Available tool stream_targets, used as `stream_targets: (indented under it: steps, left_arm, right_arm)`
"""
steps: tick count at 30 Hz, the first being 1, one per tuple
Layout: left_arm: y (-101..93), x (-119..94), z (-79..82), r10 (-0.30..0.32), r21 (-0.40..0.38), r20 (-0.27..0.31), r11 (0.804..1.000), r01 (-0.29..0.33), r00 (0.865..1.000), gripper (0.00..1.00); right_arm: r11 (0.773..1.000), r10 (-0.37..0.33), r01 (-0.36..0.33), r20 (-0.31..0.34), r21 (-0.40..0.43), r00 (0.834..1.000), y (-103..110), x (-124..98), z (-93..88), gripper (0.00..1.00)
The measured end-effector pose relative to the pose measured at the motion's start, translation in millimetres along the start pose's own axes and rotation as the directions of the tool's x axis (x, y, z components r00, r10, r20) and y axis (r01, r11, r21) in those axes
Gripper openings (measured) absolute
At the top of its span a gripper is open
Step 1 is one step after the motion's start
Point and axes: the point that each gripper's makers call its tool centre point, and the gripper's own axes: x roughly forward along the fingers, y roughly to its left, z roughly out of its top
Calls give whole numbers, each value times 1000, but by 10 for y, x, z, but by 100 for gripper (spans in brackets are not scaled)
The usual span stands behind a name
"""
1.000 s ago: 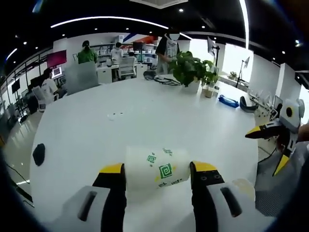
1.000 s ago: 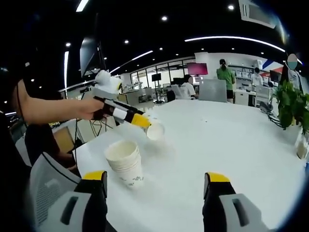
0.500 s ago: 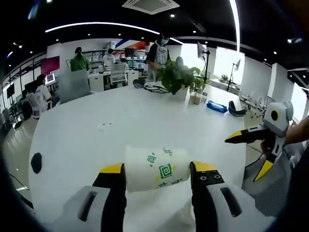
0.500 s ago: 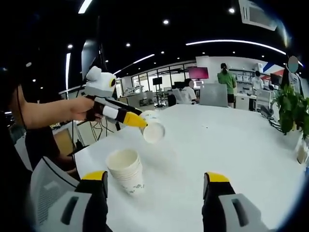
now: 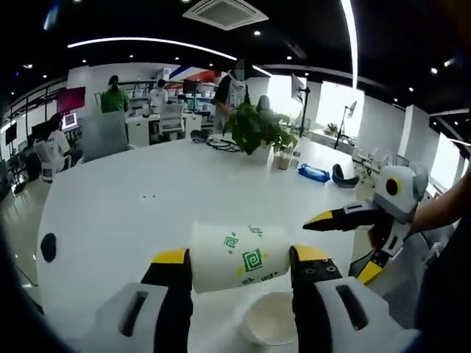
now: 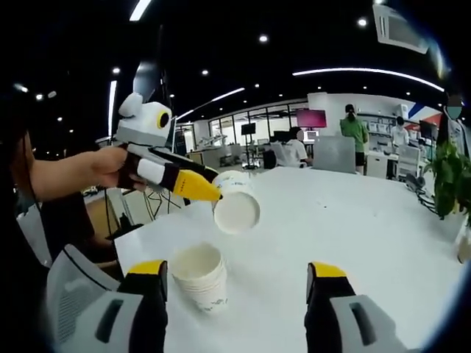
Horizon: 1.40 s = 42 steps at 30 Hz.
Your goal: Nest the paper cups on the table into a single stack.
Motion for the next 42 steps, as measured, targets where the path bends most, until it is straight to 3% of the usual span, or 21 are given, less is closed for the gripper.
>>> stream_targets:
  steps: [18, 26, 34, 42]
  left_arm:
    - [-433, 44, -103, -94, -12, -23, 996, 94, 995, 53]
    - [-521, 75, -101, -126, -50, -23, 991, 125, 992, 53]
    - [-601, 98, -164, -154, -59, -47, 987, 151, 987, 53]
    - [-595, 81, -170, -169, -86, -54, 983, 164, 984, 50]
  right_arm:
    - [999, 27, -26, 12, -34, 1000, 96, 88, 91, 70]
    - [998, 7, -6, 22, -55, 1000, 75, 86, 137, 57]
    - [996, -14, 15, 14, -83, 1000, 29, 74, 139, 36]
    - [995, -16, 16, 4, -101, 1000, 33, 71, 120, 36]
